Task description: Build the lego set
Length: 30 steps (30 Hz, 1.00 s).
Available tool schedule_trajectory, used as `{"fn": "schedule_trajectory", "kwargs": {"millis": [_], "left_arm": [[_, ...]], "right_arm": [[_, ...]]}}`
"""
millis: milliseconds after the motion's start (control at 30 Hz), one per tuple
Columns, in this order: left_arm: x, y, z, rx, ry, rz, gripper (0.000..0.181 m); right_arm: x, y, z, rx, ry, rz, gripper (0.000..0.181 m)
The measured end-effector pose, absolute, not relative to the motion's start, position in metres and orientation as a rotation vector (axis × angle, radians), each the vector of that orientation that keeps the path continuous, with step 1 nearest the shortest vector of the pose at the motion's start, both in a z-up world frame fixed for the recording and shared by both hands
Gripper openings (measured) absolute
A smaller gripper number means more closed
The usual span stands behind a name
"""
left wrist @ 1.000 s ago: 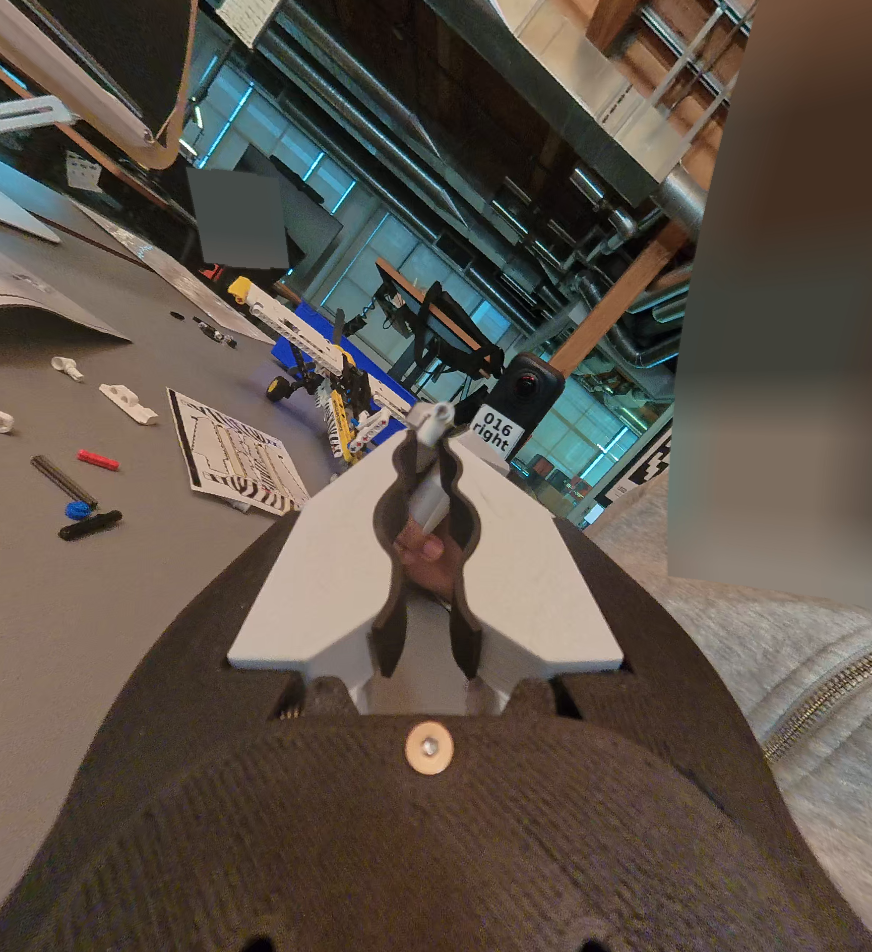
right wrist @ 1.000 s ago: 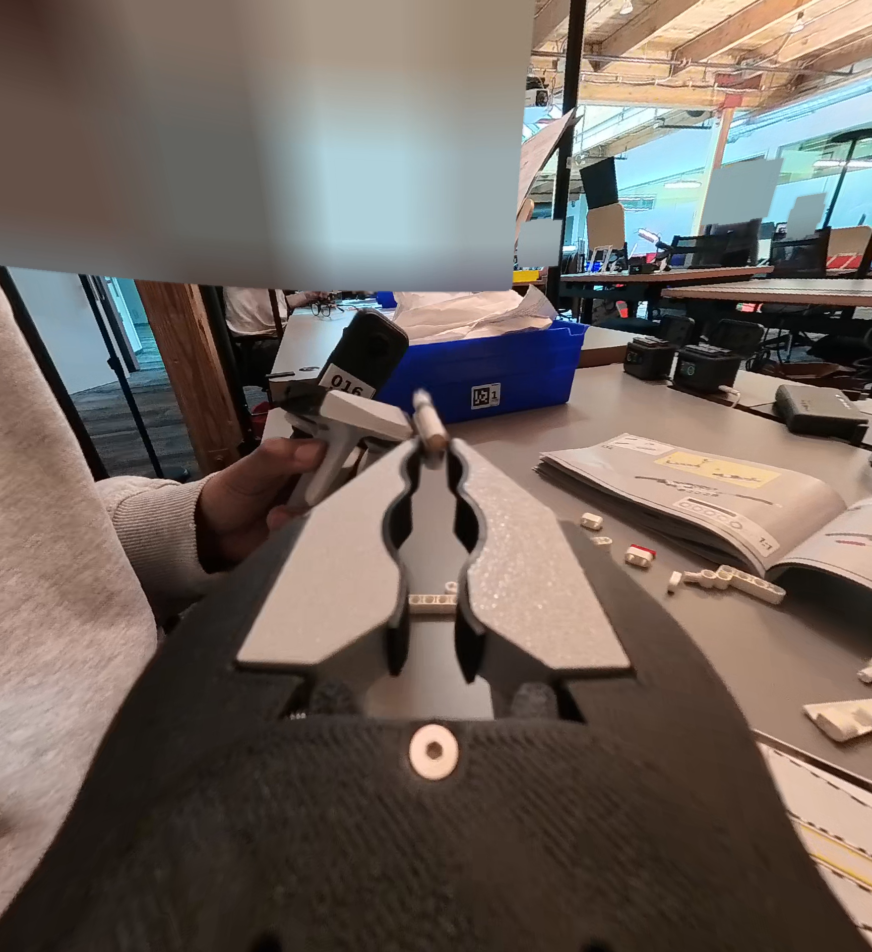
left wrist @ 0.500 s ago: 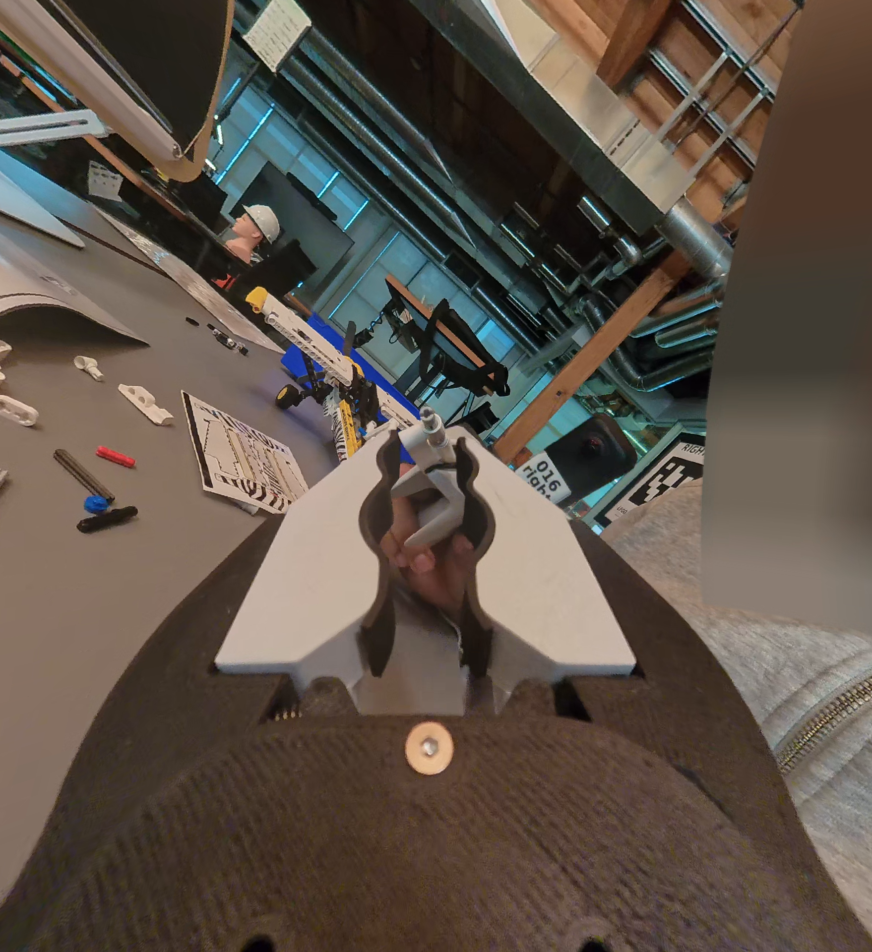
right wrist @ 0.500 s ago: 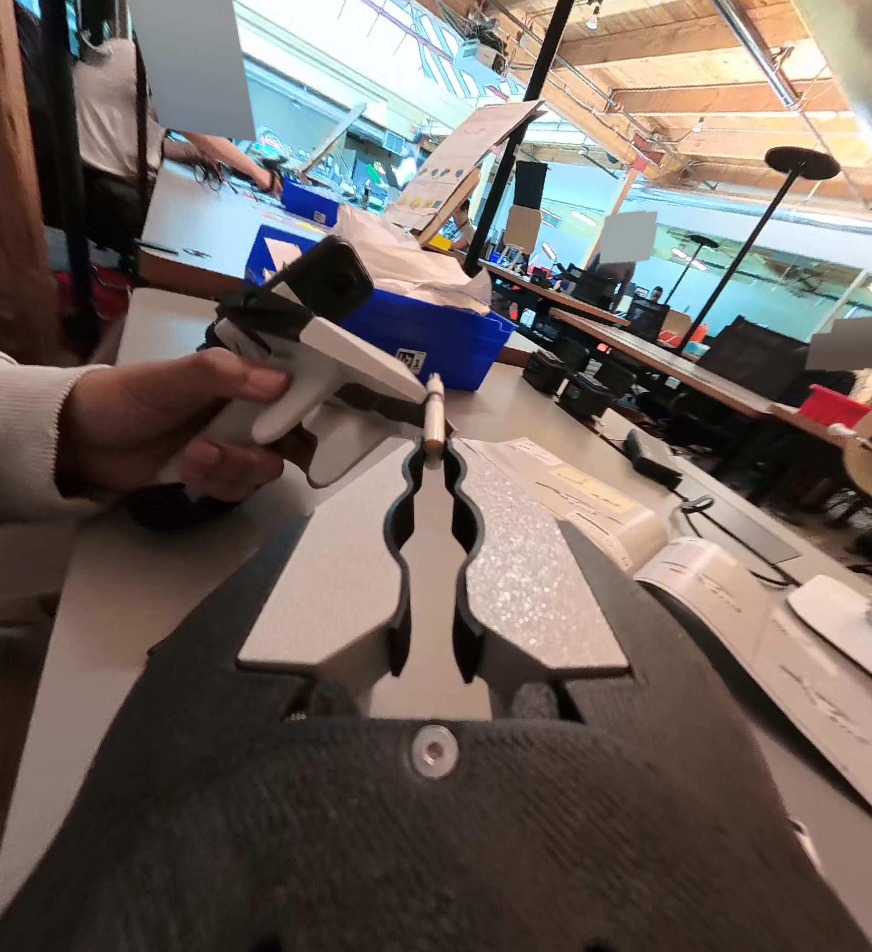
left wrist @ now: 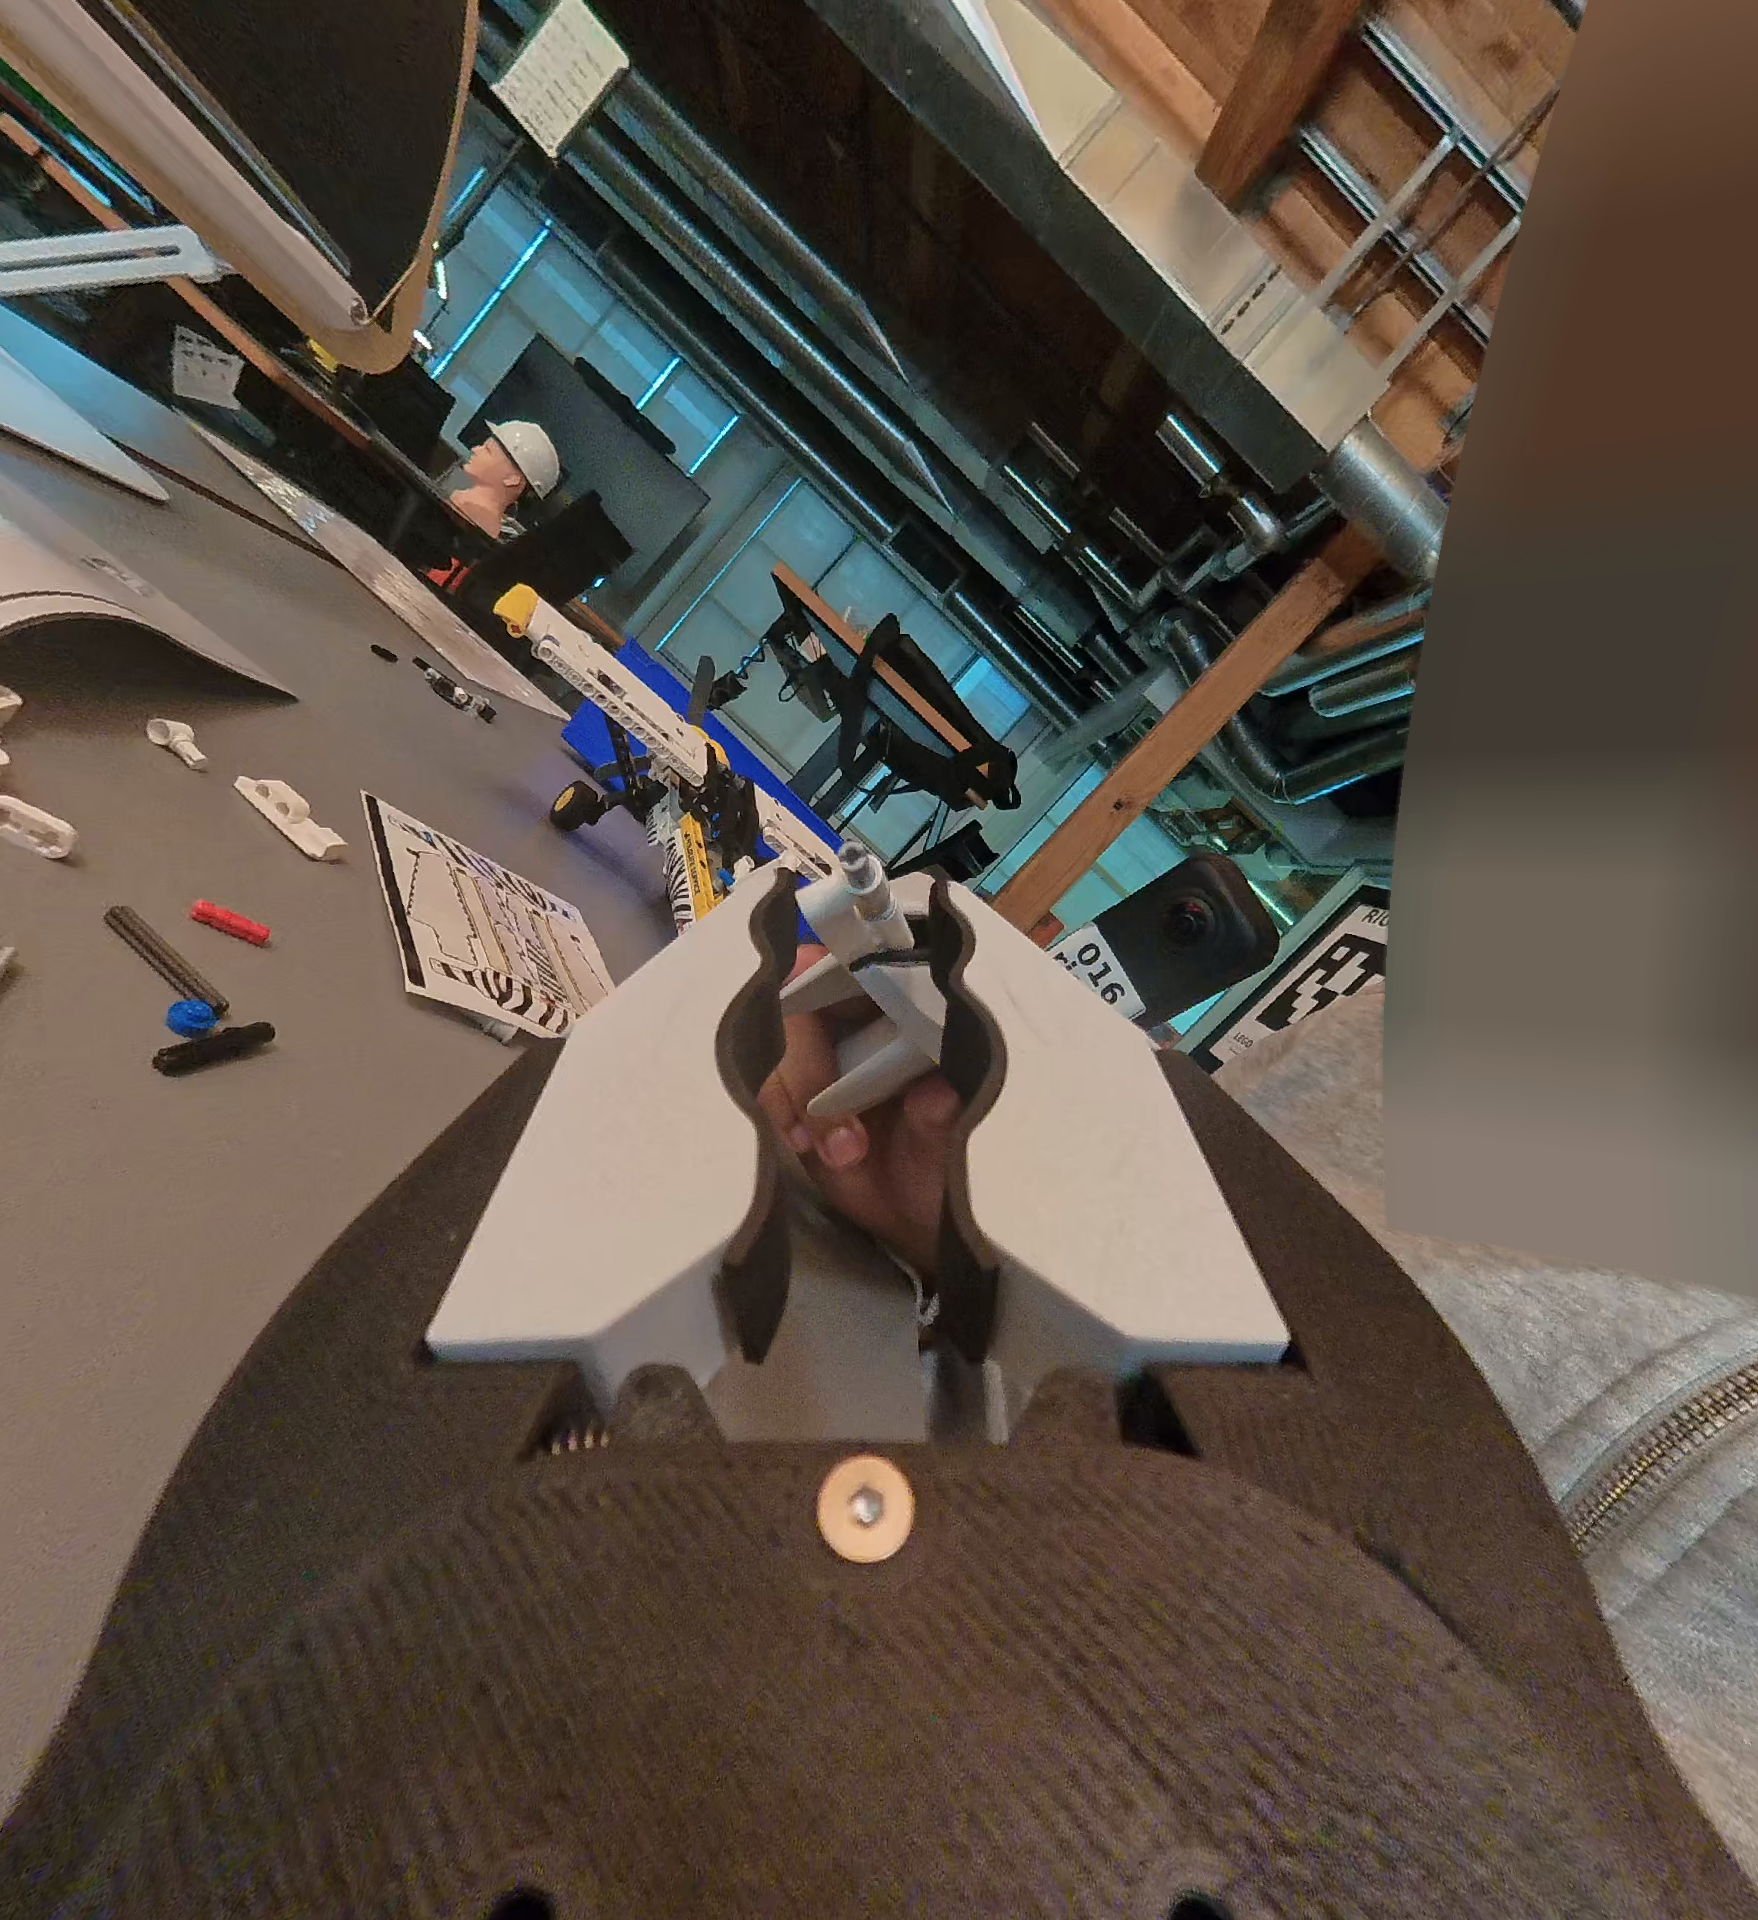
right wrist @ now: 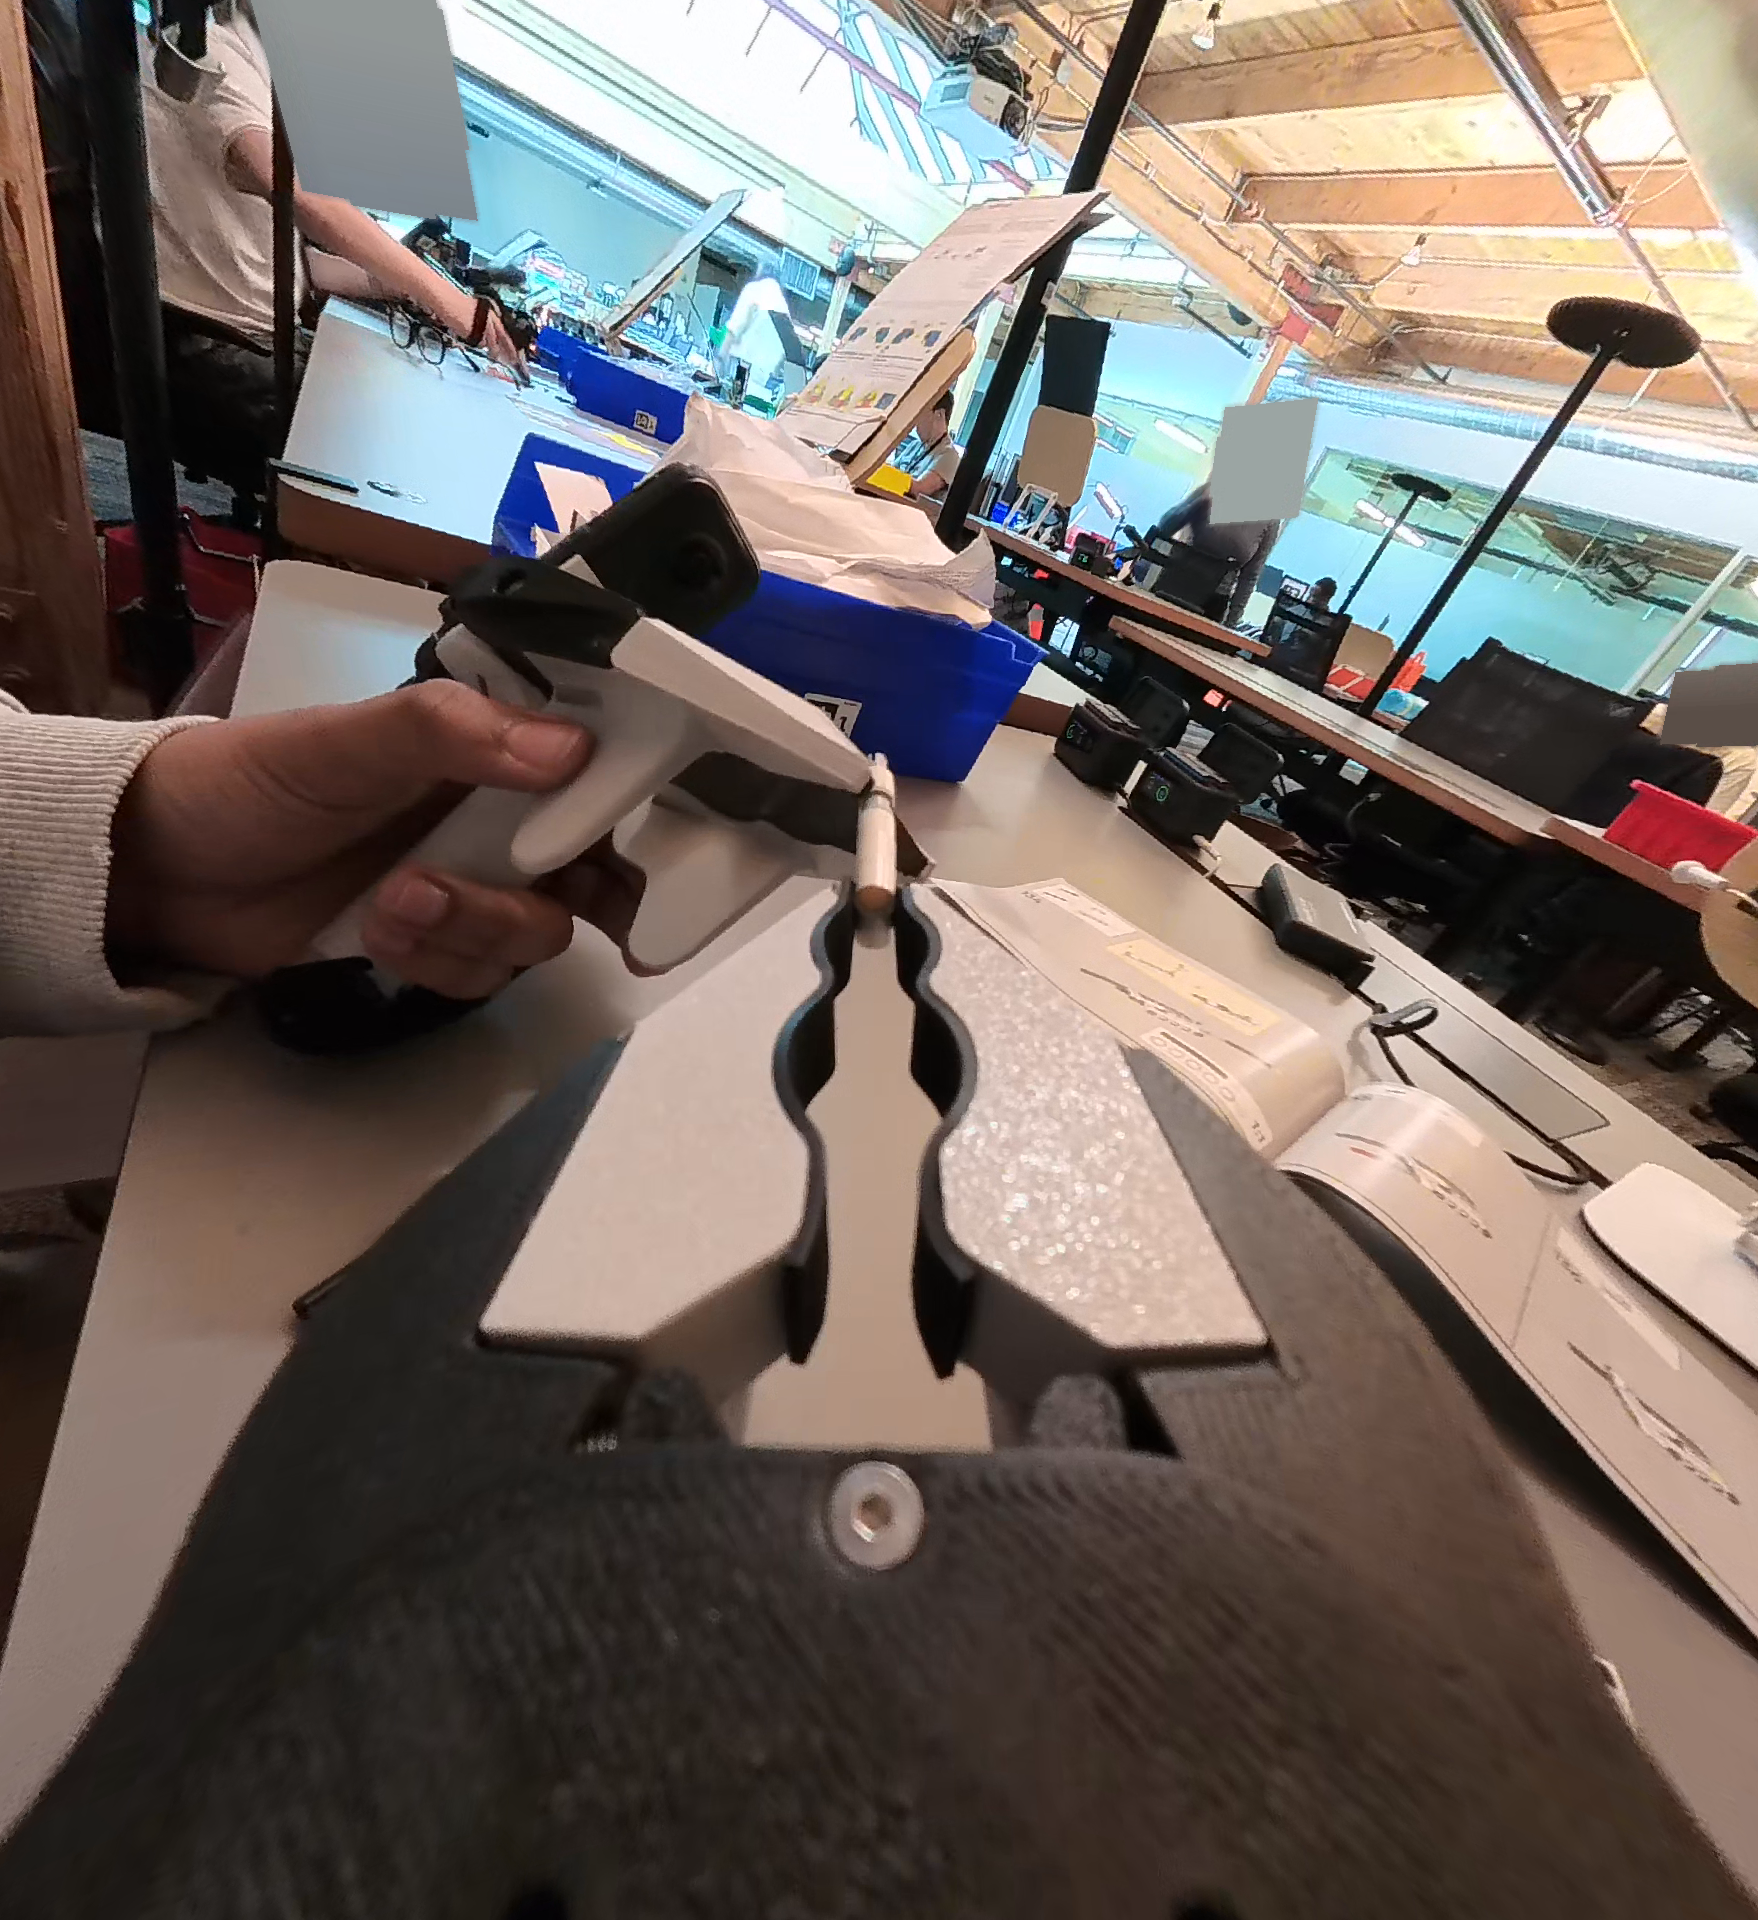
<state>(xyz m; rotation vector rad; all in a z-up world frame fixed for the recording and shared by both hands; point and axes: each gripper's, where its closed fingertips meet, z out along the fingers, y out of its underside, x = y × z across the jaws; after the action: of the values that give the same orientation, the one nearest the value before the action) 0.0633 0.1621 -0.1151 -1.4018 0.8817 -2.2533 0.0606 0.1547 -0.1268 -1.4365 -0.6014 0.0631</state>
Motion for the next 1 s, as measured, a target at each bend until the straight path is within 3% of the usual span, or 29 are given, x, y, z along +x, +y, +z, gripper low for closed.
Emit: {"fn": "schedule_trajectory", "kwargs": {"millis": [33,1000], "left_arm": [[0.0632,0.1620,-0.1151,-1.402,0.881,-2.254,0.024],[0.0633,0.1624,-0.1155,-1.405,0.879,-2.252,0.024]], "right_arm": [[0.0606,0.1547,-0.1269,-1.436,-0.602,0.062,0.006],[0.0596,0.1551,-0.1287,-1.445,-0.603,0.081,0.006]]}}
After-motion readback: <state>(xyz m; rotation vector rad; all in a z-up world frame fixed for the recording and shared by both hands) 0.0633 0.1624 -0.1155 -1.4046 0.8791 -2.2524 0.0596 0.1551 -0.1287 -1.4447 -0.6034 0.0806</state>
